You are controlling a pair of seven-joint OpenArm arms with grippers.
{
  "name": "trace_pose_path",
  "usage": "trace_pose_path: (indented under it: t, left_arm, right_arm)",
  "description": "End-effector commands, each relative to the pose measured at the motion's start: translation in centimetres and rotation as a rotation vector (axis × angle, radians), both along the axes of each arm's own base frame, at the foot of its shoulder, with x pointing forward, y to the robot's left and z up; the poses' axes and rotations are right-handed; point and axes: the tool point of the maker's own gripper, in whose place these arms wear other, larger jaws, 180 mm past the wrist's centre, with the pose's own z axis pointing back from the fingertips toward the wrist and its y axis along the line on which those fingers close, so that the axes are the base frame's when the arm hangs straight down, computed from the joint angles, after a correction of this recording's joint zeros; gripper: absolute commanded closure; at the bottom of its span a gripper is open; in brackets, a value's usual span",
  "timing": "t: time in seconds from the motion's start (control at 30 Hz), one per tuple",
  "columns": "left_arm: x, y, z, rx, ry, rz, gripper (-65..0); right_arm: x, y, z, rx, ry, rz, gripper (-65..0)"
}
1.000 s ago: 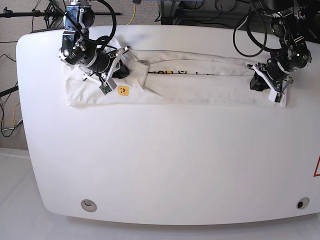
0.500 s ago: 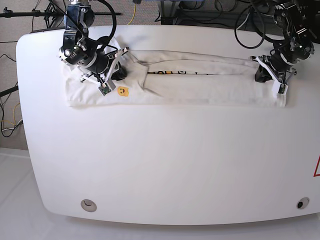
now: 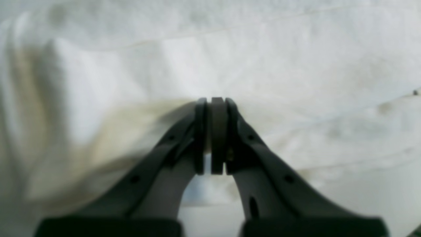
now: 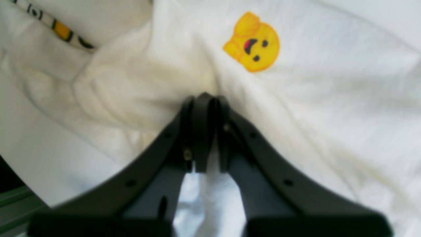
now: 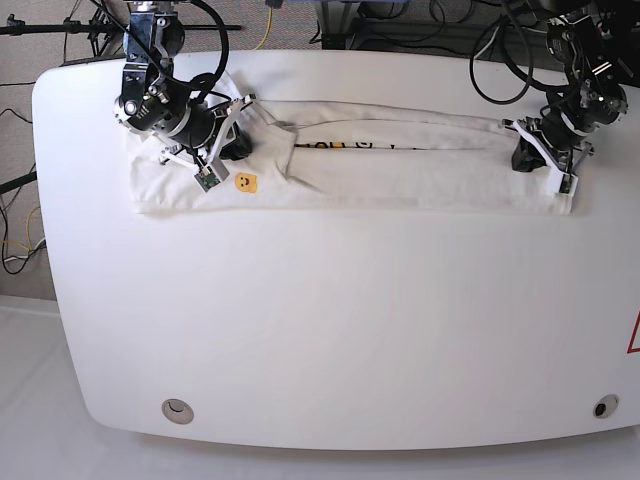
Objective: Fold the T-shirt properly
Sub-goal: 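Lower the left gripper onto the strip's other end and pinch it, then lift the pinched end with the left gripper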
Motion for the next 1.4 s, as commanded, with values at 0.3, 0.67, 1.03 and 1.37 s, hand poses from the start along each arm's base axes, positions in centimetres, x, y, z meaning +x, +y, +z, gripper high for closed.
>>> trace_pose_path:
  t: [0.3,0.67,1.03,1.37]
  left_arm:
    - [3.5,1.0,3.8,0.033,-0.097,0.002,-18.9]
    - [3.9,3.0,3.5,0.041,-0.035,0.016,-46.2]
    - [3.7,7.5,4.7,0.07,-0.017,0.084,-39.6]
    - [2.7,8.5,3.7,0.008,0.012,0.102,-43.0]
  right_arm:
    - [0.7,0.4,1.2,0.004,-0.045,0.013,-4.6]
    - [1.3,0.6,1.8,0.0,-0.069,0.018,-4.3]
    - [0.6,0.4,1.0,0.001,-0.038,0.015,-4.3]
    - [0.7,0.4,1.2,-0.012,-0.042,0.022,-4.0]
